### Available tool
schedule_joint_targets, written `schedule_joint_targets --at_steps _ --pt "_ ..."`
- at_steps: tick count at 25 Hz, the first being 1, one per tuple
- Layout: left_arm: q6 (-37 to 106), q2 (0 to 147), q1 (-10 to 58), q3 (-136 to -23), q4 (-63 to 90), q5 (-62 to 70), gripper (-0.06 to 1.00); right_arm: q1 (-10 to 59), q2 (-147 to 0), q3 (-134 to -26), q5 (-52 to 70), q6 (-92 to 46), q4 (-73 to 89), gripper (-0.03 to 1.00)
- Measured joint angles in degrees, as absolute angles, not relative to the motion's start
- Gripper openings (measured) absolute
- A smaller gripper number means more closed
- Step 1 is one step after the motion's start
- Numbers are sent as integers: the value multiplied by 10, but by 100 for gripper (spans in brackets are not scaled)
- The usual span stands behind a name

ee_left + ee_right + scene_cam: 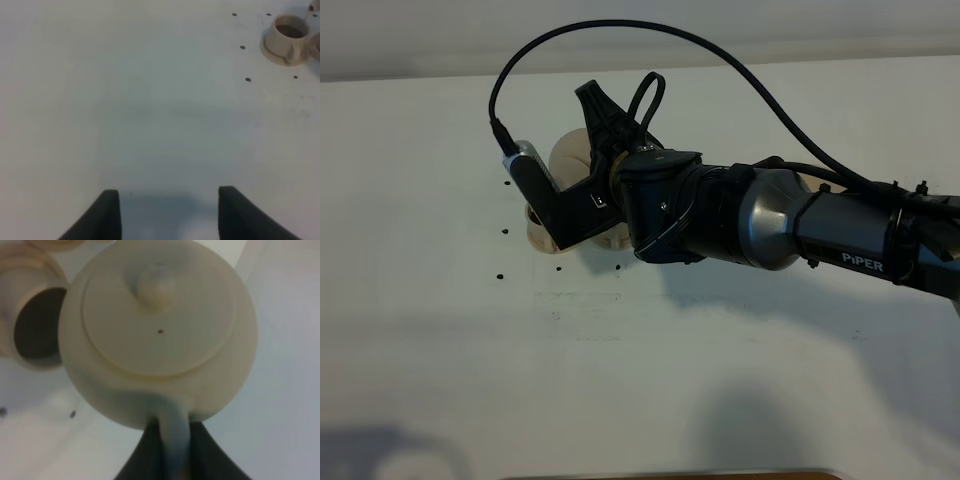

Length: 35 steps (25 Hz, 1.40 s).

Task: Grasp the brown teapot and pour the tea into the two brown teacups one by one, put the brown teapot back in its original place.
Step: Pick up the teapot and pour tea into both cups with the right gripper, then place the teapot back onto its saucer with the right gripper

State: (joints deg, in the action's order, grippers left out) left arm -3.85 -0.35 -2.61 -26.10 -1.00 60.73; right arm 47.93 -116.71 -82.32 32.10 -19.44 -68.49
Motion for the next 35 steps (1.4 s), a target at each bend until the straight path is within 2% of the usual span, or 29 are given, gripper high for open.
schedule_joint_targets --at_steps 17,27,35 --pt "-39 -3 -26 -261 -10 607 50 479 -1167 -823 351 40 -608 8" --pt "-39 -3 -26 -261 -10 607 50 493 -1115 -823 423 145 -468 8" --pt "-39 -3 -26 -261 -10 607 50 533 -1084 -823 447 153 -333 8"
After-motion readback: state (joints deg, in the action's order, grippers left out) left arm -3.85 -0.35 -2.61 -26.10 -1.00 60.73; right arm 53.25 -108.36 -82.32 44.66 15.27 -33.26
